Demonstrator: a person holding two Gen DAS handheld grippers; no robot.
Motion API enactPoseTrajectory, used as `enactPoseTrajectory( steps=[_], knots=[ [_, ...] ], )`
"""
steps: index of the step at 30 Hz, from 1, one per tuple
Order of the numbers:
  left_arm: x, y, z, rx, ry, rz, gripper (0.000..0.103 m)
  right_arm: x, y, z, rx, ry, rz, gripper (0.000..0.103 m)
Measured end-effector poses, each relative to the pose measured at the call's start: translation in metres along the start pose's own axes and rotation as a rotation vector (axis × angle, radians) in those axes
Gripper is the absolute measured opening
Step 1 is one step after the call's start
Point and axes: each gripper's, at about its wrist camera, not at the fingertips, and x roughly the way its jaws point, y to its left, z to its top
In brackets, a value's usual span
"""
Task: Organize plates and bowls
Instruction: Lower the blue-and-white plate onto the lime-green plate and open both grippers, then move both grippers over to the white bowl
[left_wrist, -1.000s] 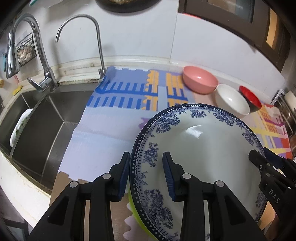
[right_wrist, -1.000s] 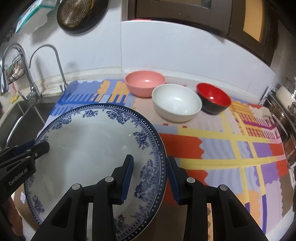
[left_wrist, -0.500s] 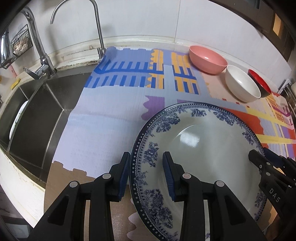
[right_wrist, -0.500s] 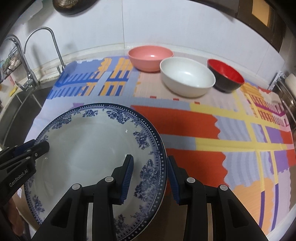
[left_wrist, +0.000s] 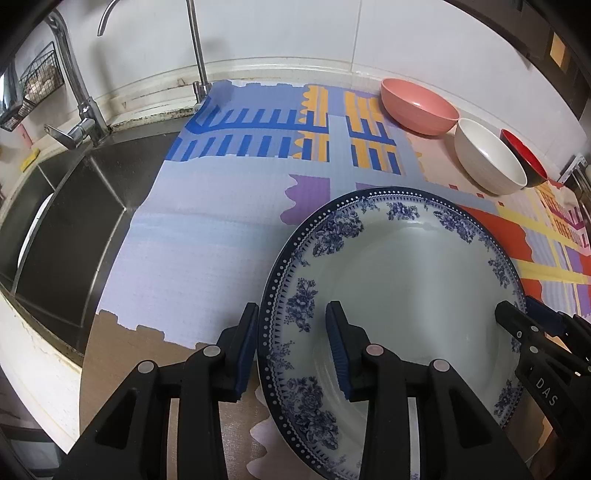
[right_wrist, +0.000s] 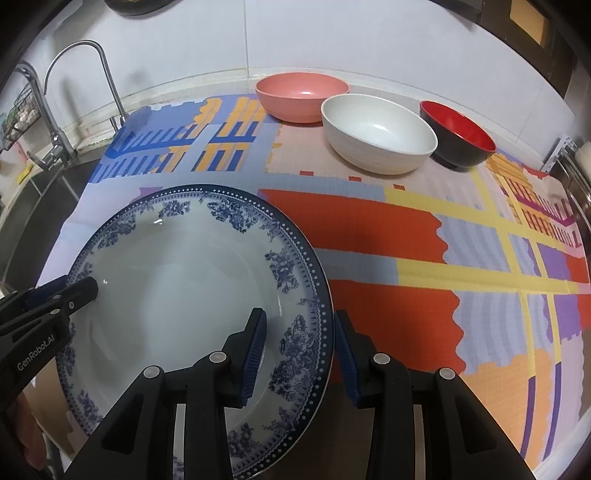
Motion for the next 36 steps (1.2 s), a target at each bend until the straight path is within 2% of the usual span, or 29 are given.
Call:
enactPoseTrajectory(
  steps=[6, 9, 12, 14, 15, 17, 19, 22, 24, 31, 36],
  knots=[
    [0.002, 0.001, -0.002, -0.011, 0.012, -0.004, 0.038, 0.003, 0.001, 0.0, -0.012, 0.015, 0.003, 0.039],
    [0.002, -0.001, -0.002, -0.011, 0.013, -0.005, 0.041, 0.003, 0.0, 0.0, -0.016, 0.018, 0.008, 0.039],
    [0.002, -0.003, -0.003, -0.011, 0.017, -0.014, 0.049, 0.004, -0.001, 0.001, -0.016, 0.021, 0.016, 0.039],
    [0.0, -0.004, -0.004, -0.018, 0.012, -0.006, 0.063, 0.004, -0.002, 0.002, -0.014, 0.022, 0.024, 0.039],
    [-0.001, -0.004, -0.004, -0.021, 0.006, -0.004, 0.063, 0.004, -0.003, 0.003, -0.01, 0.023, 0.031, 0.039],
    [-0.008, -0.004, -0.003, -0.029, -0.025, 0.006, 0.067, 0.002, -0.006, 0.005, -0.004, 0.017, 0.035, 0.047],
    [-0.017, -0.006, -0.001, -0.029, -0.067, 0.02, 0.075, -0.001, -0.006, 0.007, -0.005, 0.007, 0.037, 0.047],
    [-0.03, -0.008, 0.005, -0.023, -0.123, 0.03, 0.078, -0.01, -0.009, 0.011, -0.013, -0.022, 0.039, 0.048],
    [-0.037, -0.015, 0.012, -0.007, -0.147, 0.019, 0.083, -0.015, -0.012, 0.015, -0.011, -0.039, 0.044, 0.053],
    [-0.047, -0.049, 0.042, 0.074, -0.208, -0.039, 0.084, -0.029, -0.038, 0.034, 0.019, -0.102, 0.041, 0.054],
    [-0.036, -0.078, 0.069, 0.117, -0.194, -0.097, 0.083, -0.036, -0.063, 0.054, 0.041, -0.165, 0.004, 0.054]
  ],
)
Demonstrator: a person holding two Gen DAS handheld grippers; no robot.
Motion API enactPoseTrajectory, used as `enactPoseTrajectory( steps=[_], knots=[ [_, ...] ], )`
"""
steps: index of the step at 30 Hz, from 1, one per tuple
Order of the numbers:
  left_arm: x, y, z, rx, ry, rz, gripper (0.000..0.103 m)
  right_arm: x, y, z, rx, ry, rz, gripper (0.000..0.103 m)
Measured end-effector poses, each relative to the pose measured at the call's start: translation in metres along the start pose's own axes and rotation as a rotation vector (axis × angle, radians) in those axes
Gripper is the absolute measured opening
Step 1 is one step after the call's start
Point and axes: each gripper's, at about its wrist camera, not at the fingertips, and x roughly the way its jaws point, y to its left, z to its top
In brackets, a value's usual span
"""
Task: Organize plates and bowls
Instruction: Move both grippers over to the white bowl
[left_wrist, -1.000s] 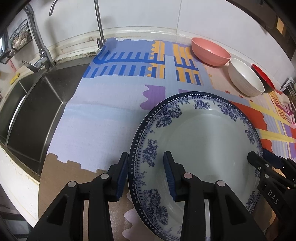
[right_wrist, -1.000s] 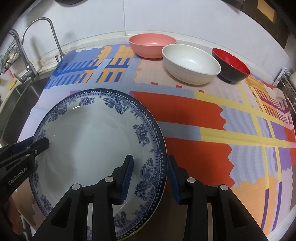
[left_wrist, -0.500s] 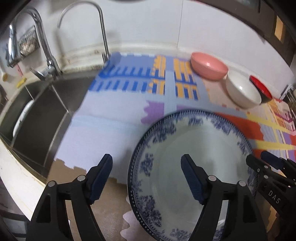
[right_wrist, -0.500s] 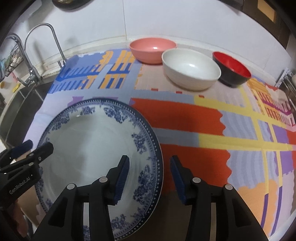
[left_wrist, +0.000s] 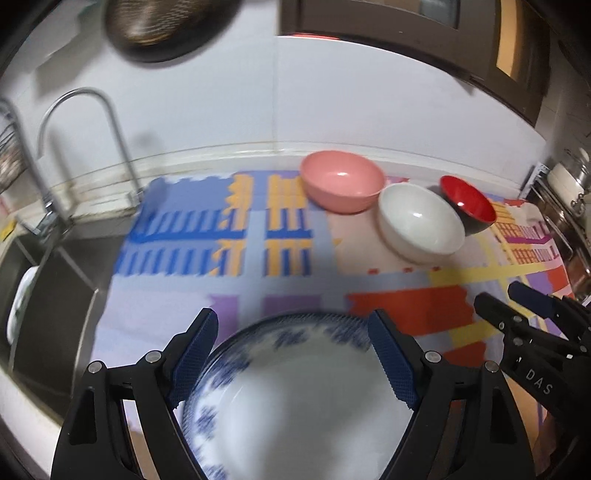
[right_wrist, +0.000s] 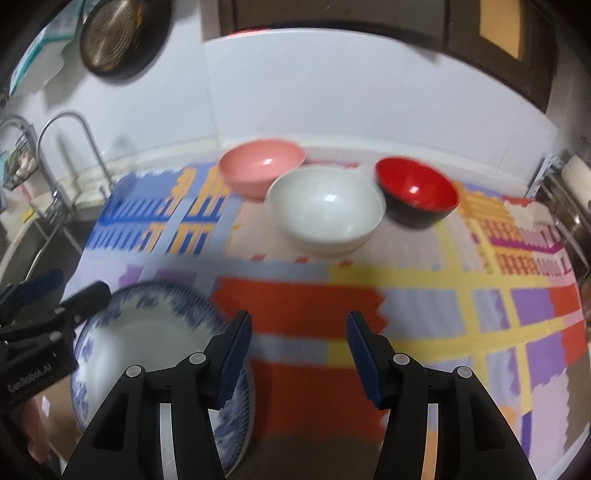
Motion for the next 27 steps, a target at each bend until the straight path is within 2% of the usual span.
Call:
enactPoseTrajectory(
  steps=[6, 8, 12, 18, 24, 27],
  knots=[
    [0.027, -0.025, 0.037, 0.034, 0.014, -0.023, 0.079, 0.01, -0.029, 0.032, 0.012, -0.059, -0.04, 0.054],
    [0.035, -0.034, 0.048, 0.047, 0.016, -0.02, 0.076, 0.016, -0.038, 0.04, 0.024, -0.068, -0.041, 0.054],
    [0.051, -0.049, 0.069, 0.066, 0.011, -0.028, 0.076, 0.033, -0.055, 0.057, 0.052, -0.072, -0.035, 0.054],
    [0.083, -0.068, 0.085, 0.083, 0.035, -0.048, 0.074, 0.059, -0.074, 0.071, 0.077, -0.05, -0.003, 0.054],
    [0.117, -0.08, 0.089, 0.084, 0.089, -0.054, 0.066, 0.087, -0.085, 0.077, 0.109, -0.009, 0.033, 0.053],
    [0.133, -0.085, 0.091, 0.085, 0.116, -0.053, 0.061, 0.098, -0.088, 0.078, 0.118, 0.009, 0.051, 0.049]
  ],
)
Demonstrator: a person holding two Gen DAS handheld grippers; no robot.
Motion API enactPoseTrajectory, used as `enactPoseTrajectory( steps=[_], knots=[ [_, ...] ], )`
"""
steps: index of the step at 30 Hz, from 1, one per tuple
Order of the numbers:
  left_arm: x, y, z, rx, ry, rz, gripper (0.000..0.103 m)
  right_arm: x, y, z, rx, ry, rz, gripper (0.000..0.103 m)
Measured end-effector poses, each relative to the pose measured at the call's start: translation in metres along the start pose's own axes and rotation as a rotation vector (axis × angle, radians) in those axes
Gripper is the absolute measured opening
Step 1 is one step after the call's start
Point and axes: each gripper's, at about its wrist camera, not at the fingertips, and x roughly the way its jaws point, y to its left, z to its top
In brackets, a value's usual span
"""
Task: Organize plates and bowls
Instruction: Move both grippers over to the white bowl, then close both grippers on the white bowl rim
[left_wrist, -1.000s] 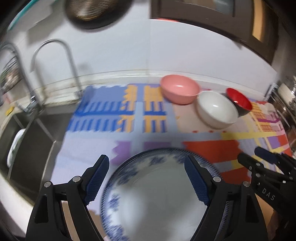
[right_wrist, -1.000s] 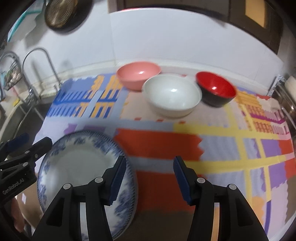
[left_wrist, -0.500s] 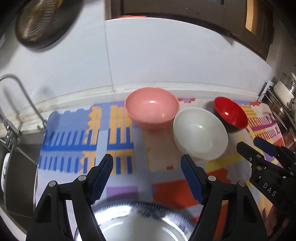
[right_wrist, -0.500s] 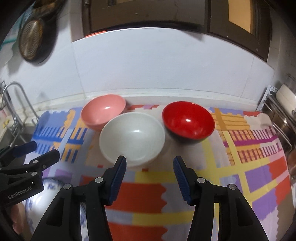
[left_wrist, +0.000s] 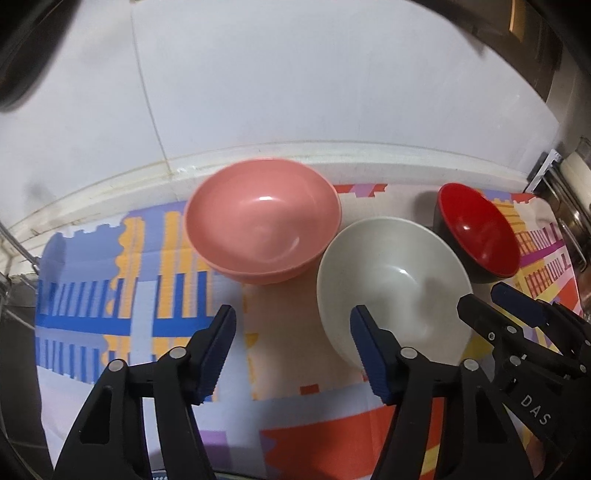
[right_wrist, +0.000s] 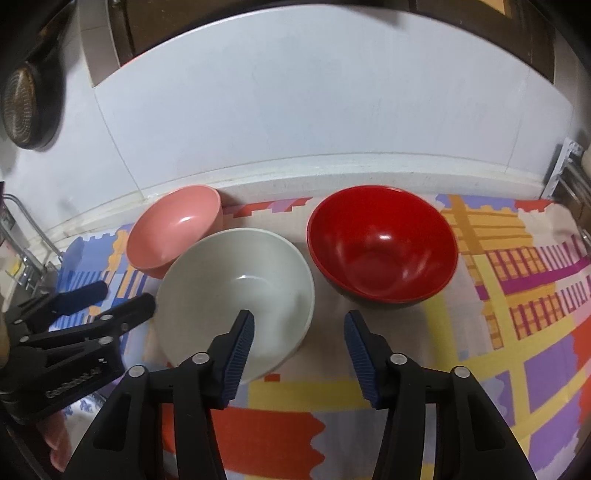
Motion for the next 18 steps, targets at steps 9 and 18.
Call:
enactPoseTrajectory(
  steps=[9, 18],
  knots=[
    [0.028, -0.006, 0.01, -0.01, 0.057, -0.016, 0.034, 0.025, -0.006, 0.005, 0.012, 0.045, 0.024, 0.035],
    [0.041, -0.009, 0.013, -0.025, 0.092, -0.064, 0.01, 0.038, -0.009, 0.005, 0.014, 0.073, 0.039, 0.014]
  ],
)
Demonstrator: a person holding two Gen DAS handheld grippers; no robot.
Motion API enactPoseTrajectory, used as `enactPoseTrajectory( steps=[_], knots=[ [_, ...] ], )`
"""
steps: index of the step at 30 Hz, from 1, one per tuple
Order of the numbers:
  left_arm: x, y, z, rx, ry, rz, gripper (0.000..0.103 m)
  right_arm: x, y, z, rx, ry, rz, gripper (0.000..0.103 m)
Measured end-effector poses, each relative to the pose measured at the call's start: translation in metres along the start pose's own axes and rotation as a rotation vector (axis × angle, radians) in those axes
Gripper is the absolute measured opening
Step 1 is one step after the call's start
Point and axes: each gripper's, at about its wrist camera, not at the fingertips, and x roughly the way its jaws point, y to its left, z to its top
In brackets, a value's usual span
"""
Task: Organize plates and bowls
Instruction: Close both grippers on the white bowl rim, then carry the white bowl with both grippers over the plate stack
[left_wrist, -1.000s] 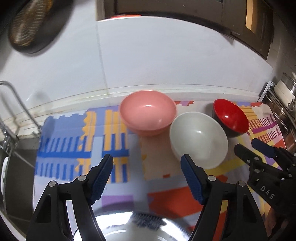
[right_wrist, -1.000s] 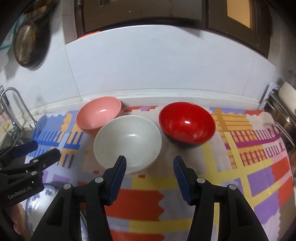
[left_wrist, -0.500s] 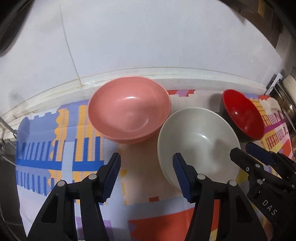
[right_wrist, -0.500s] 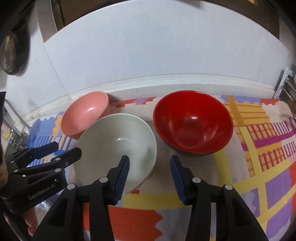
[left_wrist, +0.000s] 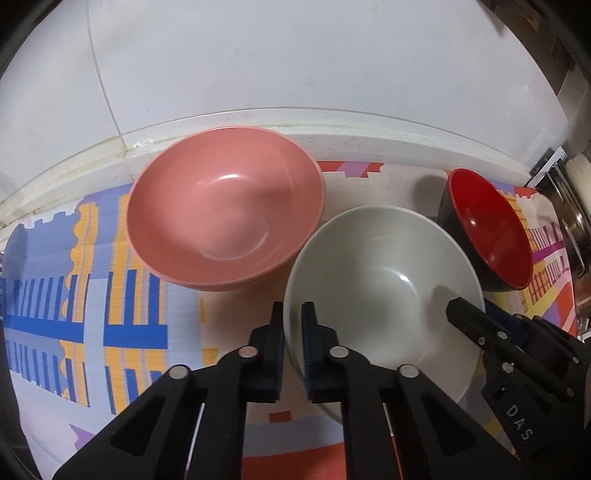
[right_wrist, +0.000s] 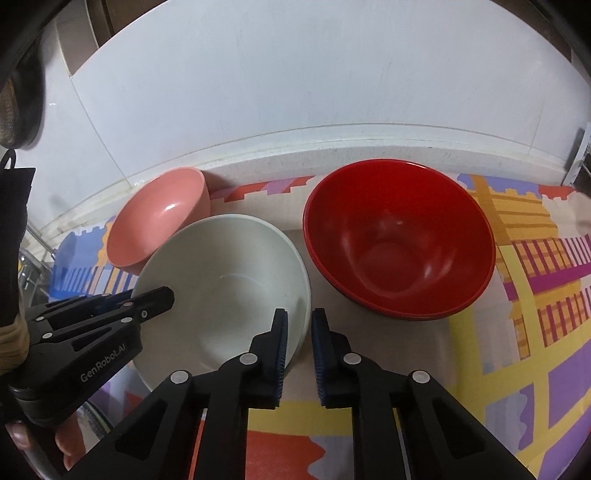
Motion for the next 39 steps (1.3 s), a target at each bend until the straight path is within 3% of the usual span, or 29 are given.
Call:
enactPoseTrajectory(
  steps=[9, 23, 32, 39],
  knots=[
    [-0.023, -0.003, -0.011, -0.014, -0.015, 0.01, 0.009, -0.008, 0.0, -0.001, 0.004, 0.001, 0.008, 0.012],
    [-0.092, -0.035, -0.063, 0.049, -0.092, -0.053, 0.011, -0.088, 0.002, -0.038, -0.033, -0.04, -0.023, 0.012],
    [-0.114, -0.068, -0.107, 0.128, -0.07, -0.102, 0.013, -0.136, -0.009, -0.074, -0.037, -0.057, -0.07, 0.013],
    [-0.111, -0.086, -0.134, 0.167, -0.025, -0.116, 0.014, -0.146, -0.026, -0.106, -0.013, -0.015, -0.087, 0.013]
  ],
)
